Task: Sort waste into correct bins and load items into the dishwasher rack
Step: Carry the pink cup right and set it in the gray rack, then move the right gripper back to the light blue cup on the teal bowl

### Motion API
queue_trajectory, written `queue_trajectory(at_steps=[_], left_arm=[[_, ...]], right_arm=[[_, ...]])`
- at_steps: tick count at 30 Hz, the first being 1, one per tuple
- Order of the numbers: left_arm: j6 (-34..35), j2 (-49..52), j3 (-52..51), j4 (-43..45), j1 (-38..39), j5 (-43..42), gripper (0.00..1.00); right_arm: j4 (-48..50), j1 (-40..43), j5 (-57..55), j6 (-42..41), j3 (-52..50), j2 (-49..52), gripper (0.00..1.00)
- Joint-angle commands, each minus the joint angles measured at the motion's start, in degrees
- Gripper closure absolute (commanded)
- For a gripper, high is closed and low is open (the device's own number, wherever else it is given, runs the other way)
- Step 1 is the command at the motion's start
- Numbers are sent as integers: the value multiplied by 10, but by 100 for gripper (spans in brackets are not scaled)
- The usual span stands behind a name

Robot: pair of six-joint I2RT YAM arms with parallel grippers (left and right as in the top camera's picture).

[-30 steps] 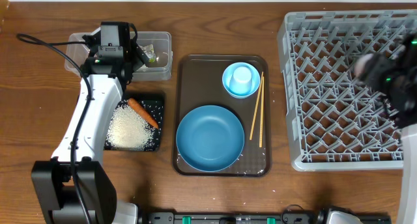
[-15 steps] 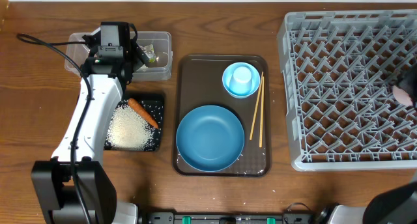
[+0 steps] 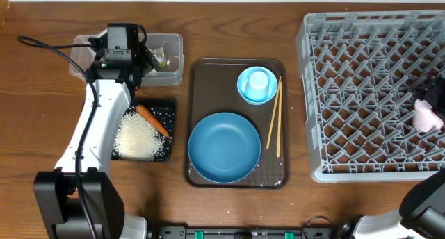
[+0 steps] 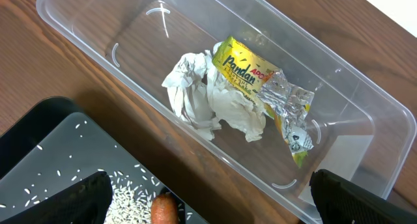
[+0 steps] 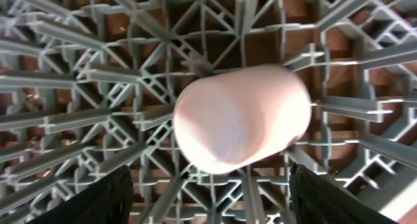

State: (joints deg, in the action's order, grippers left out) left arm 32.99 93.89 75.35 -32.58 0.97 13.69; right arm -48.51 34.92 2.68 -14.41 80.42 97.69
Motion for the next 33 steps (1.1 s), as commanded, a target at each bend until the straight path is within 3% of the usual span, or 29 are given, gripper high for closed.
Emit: queue_trajectory(at_steps=[1, 10, 16, 26, 33], left_arm=[[-3, 5, 0, 0, 0, 3, 1], [-3, 5, 0, 0, 0, 3, 1], [-3, 5, 0, 0, 0, 3, 1], [-3, 5, 0, 0, 0, 3, 1], [-3, 5, 0, 0, 0, 3, 1]], right_arm=[[-2, -6, 61, 8, 6, -27, 25], [3, -91, 113, -3, 22, -151, 23], [14, -233, 153, 3, 22, -178, 19], [74, -478, 22, 3, 20, -64, 16], [162, -543, 7, -12, 20, 56, 12]])
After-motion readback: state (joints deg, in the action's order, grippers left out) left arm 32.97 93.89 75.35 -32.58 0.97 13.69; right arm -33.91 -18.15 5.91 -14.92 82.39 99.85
